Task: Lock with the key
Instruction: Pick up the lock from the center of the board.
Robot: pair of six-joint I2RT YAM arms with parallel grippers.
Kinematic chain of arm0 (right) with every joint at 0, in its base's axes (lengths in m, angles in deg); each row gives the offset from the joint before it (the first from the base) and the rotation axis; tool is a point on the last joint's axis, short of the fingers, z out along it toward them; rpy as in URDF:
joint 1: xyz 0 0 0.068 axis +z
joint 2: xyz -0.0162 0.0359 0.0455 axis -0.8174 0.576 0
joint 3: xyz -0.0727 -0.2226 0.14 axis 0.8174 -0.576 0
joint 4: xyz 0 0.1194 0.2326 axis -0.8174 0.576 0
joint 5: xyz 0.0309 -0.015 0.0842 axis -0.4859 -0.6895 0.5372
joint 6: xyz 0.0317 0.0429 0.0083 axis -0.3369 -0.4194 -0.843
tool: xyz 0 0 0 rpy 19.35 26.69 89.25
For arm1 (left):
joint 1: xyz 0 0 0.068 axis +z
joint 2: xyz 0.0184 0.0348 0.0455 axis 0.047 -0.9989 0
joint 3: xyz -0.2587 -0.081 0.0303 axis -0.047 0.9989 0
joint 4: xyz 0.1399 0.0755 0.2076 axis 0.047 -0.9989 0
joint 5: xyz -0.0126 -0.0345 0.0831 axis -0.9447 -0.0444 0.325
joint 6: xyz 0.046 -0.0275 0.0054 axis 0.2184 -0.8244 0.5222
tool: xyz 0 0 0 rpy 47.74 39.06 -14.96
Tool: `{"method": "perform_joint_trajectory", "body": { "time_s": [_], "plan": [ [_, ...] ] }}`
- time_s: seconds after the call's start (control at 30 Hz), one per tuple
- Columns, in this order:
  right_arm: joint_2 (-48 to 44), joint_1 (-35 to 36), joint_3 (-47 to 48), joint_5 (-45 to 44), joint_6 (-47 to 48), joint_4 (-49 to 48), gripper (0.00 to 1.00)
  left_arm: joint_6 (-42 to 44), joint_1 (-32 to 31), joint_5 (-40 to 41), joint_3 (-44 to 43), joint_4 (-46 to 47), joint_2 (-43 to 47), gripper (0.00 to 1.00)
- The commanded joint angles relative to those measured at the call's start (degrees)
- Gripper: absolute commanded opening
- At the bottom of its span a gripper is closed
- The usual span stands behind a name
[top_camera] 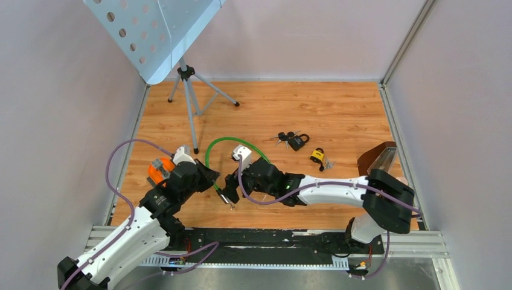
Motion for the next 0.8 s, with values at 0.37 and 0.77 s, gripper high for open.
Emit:
{"method": "perform_joint_trajectory", "body": {
  "time_s": [0.37, 0.77],
  "plan": [
    [-15.7, -10.8, -8.2, -20.2, -14.3, 15.6, 0.75, 26.5, 0.0, -10.4, -12.2, 3.9, -4.7, 0.0],
    [-7.2, -12.4, -7.1, -25.4, -15.7, 19.6, 0.73, 37.0, 0.0, -16.9, -19.0, 1.4, -3.9, 0.0]
  ]
}}
